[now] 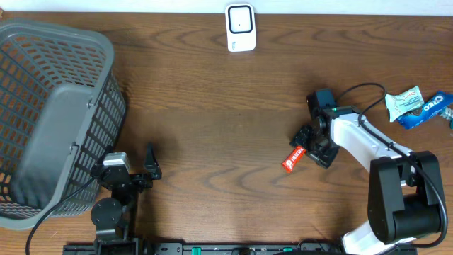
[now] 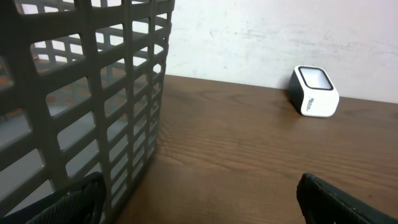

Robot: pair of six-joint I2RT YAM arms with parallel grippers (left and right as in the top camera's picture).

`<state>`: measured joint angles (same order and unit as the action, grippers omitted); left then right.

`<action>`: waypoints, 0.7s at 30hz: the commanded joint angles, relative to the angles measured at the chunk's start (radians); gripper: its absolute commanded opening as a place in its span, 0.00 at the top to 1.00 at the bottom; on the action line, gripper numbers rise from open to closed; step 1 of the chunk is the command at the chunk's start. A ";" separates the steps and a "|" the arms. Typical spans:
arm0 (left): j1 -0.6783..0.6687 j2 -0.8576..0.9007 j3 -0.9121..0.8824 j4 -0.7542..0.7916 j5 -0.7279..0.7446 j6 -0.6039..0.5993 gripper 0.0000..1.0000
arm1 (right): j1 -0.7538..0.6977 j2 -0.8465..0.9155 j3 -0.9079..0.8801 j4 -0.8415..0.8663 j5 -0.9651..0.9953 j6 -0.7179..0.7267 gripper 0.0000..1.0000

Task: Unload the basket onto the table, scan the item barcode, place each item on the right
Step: 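Lift the Nescafe stick and rotate it upright in the right gripper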

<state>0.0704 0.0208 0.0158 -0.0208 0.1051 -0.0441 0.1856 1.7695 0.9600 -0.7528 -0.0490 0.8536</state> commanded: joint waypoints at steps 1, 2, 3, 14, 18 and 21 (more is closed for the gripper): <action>0.005 -0.001 -0.012 -0.039 0.017 0.018 0.02 | 0.003 0.129 -0.063 0.069 -0.006 -0.020 0.38; 0.005 -0.001 -0.012 -0.039 0.017 0.018 0.02 | 0.003 0.129 -0.061 0.073 -0.006 -0.020 0.44; 0.005 -0.001 -0.012 -0.039 0.017 0.018 0.03 | 0.003 0.129 -0.061 0.078 -0.006 -0.019 0.50; 0.005 -0.001 -0.012 -0.039 0.017 0.018 0.02 | 0.025 0.240 -0.064 0.089 -0.021 -0.017 0.66; 0.005 -0.001 -0.012 -0.039 0.017 0.018 0.02 | 0.046 0.291 -0.064 0.117 -0.063 -0.017 0.99; 0.005 -0.001 -0.012 -0.039 0.017 0.018 0.02 | 0.050 0.279 -0.051 0.144 -0.147 -0.064 0.99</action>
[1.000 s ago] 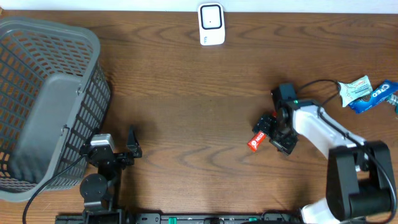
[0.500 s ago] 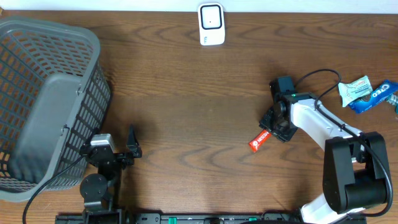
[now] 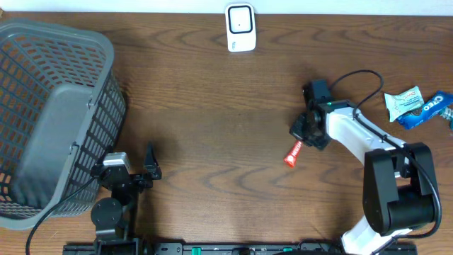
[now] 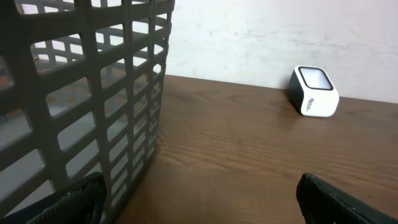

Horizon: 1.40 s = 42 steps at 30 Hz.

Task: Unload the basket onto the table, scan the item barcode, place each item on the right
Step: 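Lift the Nescafe stick and rotate it upright in the right gripper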

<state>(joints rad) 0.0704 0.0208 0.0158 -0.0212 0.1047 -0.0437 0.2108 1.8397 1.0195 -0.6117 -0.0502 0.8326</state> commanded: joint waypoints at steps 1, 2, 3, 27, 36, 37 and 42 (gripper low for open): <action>0.005 -0.001 -0.012 -0.039 0.017 0.017 0.02 | 0.025 0.200 -0.100 0.015 -0.190 -0.089 0.99; 0.005 -0.001 -0.012 -0.039 0.017 0.017 0.02 | 0.025 0.185 -0.085 0.027 -0.248 -0.148 0.99; 0.005 -0.001 -0.012 -0.039 0.017 0.017 0.02 | 0.025 0.168 -0.071 0.039 -0.298 -0.190 0.99; 0.005 -0.001 -0.012 -0.039 0.017 0.017 0.02 | 0.000 -0.087 -0.042 0.539 -1.510 -1.023 0.99; 0.005 -0.001 -0.012 -0.039 0.017 0.017 0.02 | 0.007 -0.088 -0.042 0.814 -1.511 -0.878 0.99; 0.005 -0.001 -0.012 -0.039 0.017 0.017 0.02 | 0.011 -0.088 -0.042 0.843 -1.511 -0.879 0.99; 0.005 -0.001 -0.012 -0.039 0.017 0.017 0.02 | 0.024 -0.088 -0.042 1.084 -1.511 -0.878 0.99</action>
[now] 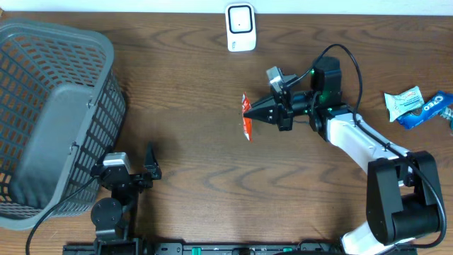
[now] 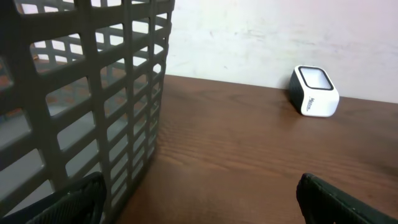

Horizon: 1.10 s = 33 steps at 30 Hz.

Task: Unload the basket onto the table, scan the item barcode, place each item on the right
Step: 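Lift the Nescafe stick and rotate it upright in the right gripper, then raise the Nescafe stick to the scanner window and hold it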

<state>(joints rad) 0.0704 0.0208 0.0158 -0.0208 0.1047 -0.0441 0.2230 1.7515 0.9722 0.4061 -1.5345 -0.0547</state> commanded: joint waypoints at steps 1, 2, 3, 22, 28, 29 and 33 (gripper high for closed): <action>0.005 -0.001 -0.012 -0.039 0.017 0.018 0.02 | 0.013 0.000 0.006 0.120 -0.027 0.010 0.99; 0.005 -0.001 -0.012 -0.039 0.017 0.018 0.02 | 0.014 0.000 0.006 0.179 -0.027 0.010 0.99; 0.005 -0.001 -0.012 -0.039 0.017 0.018 0.02 | 0.014 0.000 0.006 0.251 -0.027 0.011 0.99; 0.005 -0.001 -0.012 -0.039 0.017 0.018 0.02 | 0.034 0.001 0.006 0.922 -0.026 0.214 0.99; 0.005 -0.001 -0.012 -0.039 0.017 0.018 0.02 | 0.046 0.001 0.006 0.887 0.154 0.791 0.98; 0.005 -0.001 -0.012 -0.039 0.017 0.018 0.02 | 0.046 0.001 0.006 0.865 0.188 0.911 0.99; 0.005 -0.001 -0.012 -0.039 0.017 0.018 0.02 | 0.047 0.001 0.006 0.702 0.353 1.194 0.99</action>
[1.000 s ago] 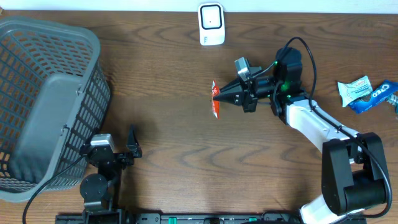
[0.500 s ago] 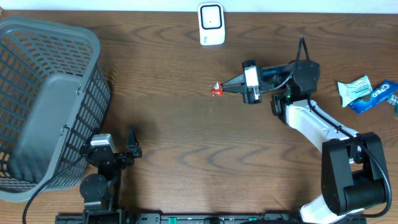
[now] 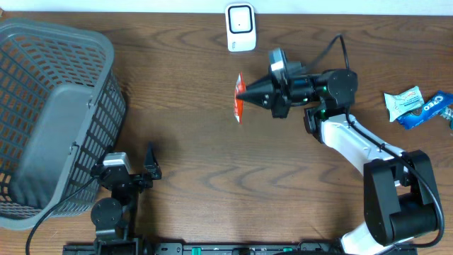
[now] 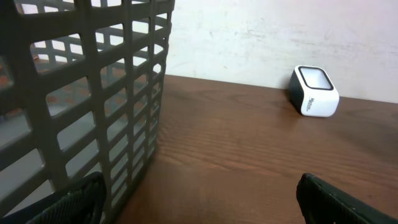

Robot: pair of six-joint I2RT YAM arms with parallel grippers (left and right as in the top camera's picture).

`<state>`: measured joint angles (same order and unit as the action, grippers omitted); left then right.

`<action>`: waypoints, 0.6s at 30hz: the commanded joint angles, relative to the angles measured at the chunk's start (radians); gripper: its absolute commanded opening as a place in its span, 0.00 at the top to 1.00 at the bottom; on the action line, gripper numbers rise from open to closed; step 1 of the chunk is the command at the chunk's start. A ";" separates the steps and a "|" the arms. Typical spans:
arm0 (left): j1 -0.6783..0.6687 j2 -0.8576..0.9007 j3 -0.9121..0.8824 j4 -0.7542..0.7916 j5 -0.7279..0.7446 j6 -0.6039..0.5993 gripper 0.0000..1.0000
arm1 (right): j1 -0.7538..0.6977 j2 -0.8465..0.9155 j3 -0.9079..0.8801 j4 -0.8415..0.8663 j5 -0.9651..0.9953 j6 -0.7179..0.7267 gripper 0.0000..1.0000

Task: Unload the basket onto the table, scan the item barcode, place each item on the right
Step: 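Raise the Nescafe stick to the scanner window and hold it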

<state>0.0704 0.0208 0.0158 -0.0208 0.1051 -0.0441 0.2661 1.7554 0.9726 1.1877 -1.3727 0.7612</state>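
Note:
A small red packet (image 3: pixel 238 103) hangs above the table, pinched at its right edge by my right gripper (image 3: pixel 244 94), which is shut on it and points left. The white barcode scanner (image 3: pixel 241 27) stands at the table's far edge, a short way beyond and slightly right of the packet; it also shows in the left wrist view as the scanner (image 4: pixel 314 91). My left gripper (image 4: pixel 199 199) rests open near the front left, beside the basket, with nothing between its fingers.
A large grey mesh basket (image 3: pixel 53 117) fills the left side and stands close to the left gripper, its wall (image 4: pixel 93 99) filling that wrist view. Blue snack packets (image 3: pixel 417 106) lie at the right edge. The right arm's cable loops above its wrist.
My right gripper has carried the red packet a little farther back and left, nearer the scanner. The left arm has not moved.
The red packet lay on the table at centre right with my right gripper over its upper end. Then the gripper was shut on it, and later held it raised near the table's middle. Now it hangs just short of the scanner.

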 commanded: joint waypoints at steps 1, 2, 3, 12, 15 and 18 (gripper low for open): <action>0.005 -0.001 -0.012 -0.039 0.017 0.018 0.02 | 0.006 -0.003 0.005 -0.156 0.251 0.429 0.99; 0.005 -0.001 -0.012 -0.039 0.017 0.018 0.02 | 0.008 -0.003 0.005 -0.233 0.311 0.478 0.99; 0.005 -0.001 -0.012 -0.039 0.017 0.018 0.02 | 0.011 -0.003 0.005 -0.301 0.378 0.523 0.99; 0.005 -0.001 -0.012 -0.039 0.017 0.018 0.02 | 0.037 -0.003 0.022 -0.513 0.893 0.628 0.98; 0.005 -0.001 -0.012 -0.039 0.017 0.018 0.02 | 0.053 -0.003 0.086 -0.700 1.012 0.610 0.99; 0.005 -0.001 -0.012 -0.039 0.017 0.018 0.02 | 0.072 0.006 0.203 -0.967 1.151 0.578 0.98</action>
<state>0.0704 0.0208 0.0158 -0.0212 0.1047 -0.0437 0.3161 1.7611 1.0702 0.3077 -0.4488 1.3586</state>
